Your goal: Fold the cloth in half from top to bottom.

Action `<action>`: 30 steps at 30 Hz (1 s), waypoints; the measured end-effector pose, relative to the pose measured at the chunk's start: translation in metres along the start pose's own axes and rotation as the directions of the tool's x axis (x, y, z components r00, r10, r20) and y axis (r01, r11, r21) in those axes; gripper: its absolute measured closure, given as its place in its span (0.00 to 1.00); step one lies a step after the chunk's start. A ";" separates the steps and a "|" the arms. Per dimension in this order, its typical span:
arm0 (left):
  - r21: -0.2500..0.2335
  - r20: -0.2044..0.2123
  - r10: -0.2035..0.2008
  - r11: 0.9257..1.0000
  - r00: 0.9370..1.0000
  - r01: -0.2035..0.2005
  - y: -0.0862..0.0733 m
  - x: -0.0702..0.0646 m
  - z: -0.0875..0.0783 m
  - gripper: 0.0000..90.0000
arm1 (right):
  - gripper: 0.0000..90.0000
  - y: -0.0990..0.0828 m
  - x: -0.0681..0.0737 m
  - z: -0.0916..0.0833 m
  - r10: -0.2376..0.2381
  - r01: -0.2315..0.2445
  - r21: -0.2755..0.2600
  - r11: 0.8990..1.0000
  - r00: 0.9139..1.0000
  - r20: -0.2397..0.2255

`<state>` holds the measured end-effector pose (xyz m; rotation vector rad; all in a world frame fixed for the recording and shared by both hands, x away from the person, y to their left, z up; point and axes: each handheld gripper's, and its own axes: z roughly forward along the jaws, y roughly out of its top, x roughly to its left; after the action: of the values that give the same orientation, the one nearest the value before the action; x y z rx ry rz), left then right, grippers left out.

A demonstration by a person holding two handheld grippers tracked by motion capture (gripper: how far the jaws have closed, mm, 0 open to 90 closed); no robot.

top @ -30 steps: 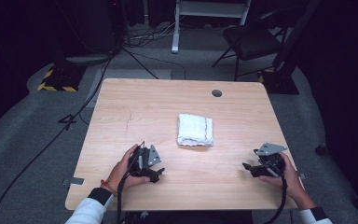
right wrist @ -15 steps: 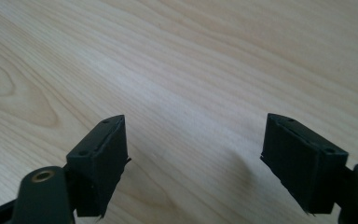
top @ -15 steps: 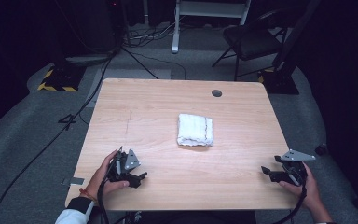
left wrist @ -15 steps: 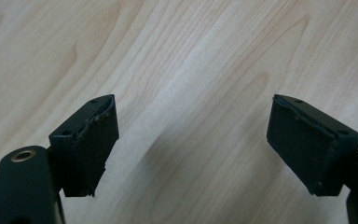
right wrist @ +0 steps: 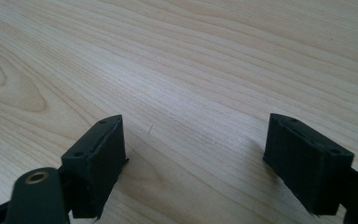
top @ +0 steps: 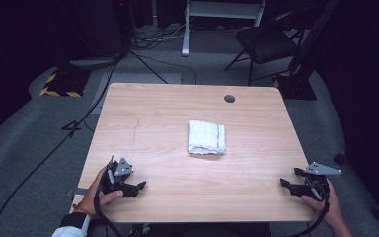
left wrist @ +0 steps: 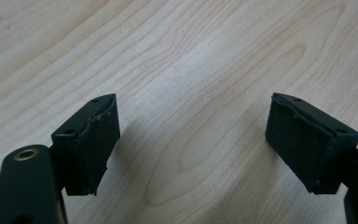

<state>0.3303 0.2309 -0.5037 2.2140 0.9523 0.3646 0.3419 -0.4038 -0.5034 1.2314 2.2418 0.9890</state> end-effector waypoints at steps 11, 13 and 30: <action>0.002 -0.011 -0.010 1.000 1.000 0.010 0.000 -0.001 0.000 0.18 | 0.22 0.001 -0.001 0.002 0.010 -0.010 0.001 1.000 1.000 0.007; 0.002 -0.010 -0.011 1.000 1.000 0.011 0.000 -0.001 0.000 0.18 | 0.22 0.001 -0.001 0.002 0.011 -0.011 0.001 1.000 1.000 0.008; 0.004 -0.007 -0.009 1.000 1.000 0.009 0.002 -0.001 0.002 0.17 | 0.22 0.002 -0.001 0.002 0.011 -0.011 -0.001 1.000 1.000 0.007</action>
<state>0.3319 0.2281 -0.5039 2.2122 0.9676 0.3669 0.3448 -0.4034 -0.5035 1.2467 2.2314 0.9879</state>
